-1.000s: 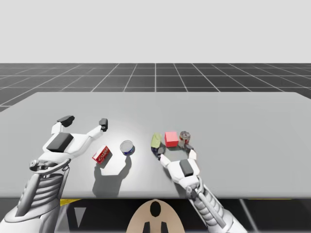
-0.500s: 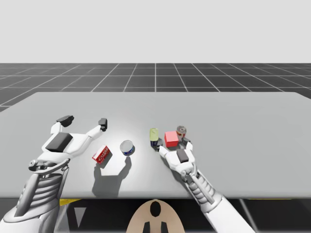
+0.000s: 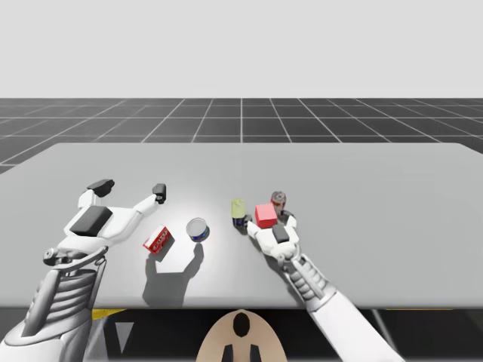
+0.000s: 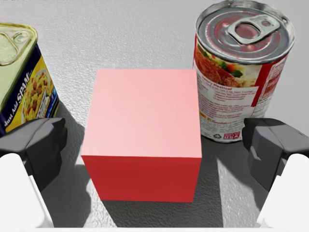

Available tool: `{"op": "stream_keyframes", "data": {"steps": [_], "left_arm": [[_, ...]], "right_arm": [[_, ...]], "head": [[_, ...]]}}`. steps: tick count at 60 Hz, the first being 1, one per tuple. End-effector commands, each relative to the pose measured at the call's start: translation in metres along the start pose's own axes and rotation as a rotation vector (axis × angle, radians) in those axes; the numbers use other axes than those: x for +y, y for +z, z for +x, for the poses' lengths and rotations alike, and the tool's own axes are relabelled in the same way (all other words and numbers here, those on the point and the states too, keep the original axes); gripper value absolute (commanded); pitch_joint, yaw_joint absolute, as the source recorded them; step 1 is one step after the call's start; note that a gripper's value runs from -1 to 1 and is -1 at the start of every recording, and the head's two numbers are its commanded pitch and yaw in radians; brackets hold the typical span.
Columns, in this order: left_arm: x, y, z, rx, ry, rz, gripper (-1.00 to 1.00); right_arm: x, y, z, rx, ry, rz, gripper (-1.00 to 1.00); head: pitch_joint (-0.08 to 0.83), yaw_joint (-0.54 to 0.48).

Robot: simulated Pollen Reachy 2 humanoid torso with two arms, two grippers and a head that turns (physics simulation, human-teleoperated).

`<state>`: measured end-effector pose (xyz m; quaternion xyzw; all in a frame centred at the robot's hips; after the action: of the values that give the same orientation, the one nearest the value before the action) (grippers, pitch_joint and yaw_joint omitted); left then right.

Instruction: Find the red cube and pick it up.

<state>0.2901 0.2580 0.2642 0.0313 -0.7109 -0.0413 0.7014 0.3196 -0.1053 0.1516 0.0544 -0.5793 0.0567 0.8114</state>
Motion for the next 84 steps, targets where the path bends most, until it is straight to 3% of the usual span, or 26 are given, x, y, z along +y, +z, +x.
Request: {"op": "stream_keyframes", "data": {"steps": [1,7,9,10,11,12,25,45,58,67,84], "left_arm": [[0.000,0.000,0.000,0.000,0.000,0.000,-1.00],[0.000,0.000,0.000,-0.001,0.000,0.001,-1.00],[0.000,0.000,0.000,-0.001,-0.001,0.000,-1.00],[0.000,0.000,0.000,-0.001,-0.001,0.000,-1.00],[0.000,0.000,0.000,-0.001,-0.001,0.000,-1.00],[0.000,0.000,0.000,-0.001,-0.001,0.000,-1.00],[0.000,0.000,-0.001,0.000,-0.005,-0.001,-1.00],[-0.002,0.000,-0.001,0.000,-0.010,0.003,-1.00],[-0.002,0.001,-0.001,0.000,-0.011,0.005,-1.00],[-0.002,0.001,-0.001,-0.001,-0.010,0.006,-1.00],[-0.001,0.001,0.000,-0.001,-0.007,0.008,-1.00]], "right_arm": [[0.050,-0.002,0.002,0.019,-0.106,0.110,-1.00],[0.053,0.000,0.001,0.011,-0.097,0.131,-1.00],[0.053,0.002,0.000,0.002,-0.095,0.123,-0.37],[0.053,0.002,-0.001,-0.001,-0.095,0.120,-0.14],[0.052,0.003,-0.001,-0.009,-0.088,0.114,0.87],[0.052,0.003,-0.001,-0.006,-0.091,0.117,0.99],[0.051,0.006,-0.003,0.000,-0.097,0.119,1.00],[0.049,0.008,-0.007,0.002,-0.099,0.123,1.00],[0.047,0.011,-0.005,-0.007,-0.095,0.123,1.00],[0.045,0.033,0.023,-0.065,-0.088,0.147,1.00],[0.039,0.092,0.112,-0.279,-0.054,0.190,1.00]], "head": [[0.658,-0.14],[0.658,-0.14],[0.658,-0.14],[0.659,-0.14],[0.658,-0.13],[0.658,-0.13],[0.640,-0.14],[0.310,-0.14],[0.244,-0.14],[0.239,-0.14],[0.231,-0.14]]}}
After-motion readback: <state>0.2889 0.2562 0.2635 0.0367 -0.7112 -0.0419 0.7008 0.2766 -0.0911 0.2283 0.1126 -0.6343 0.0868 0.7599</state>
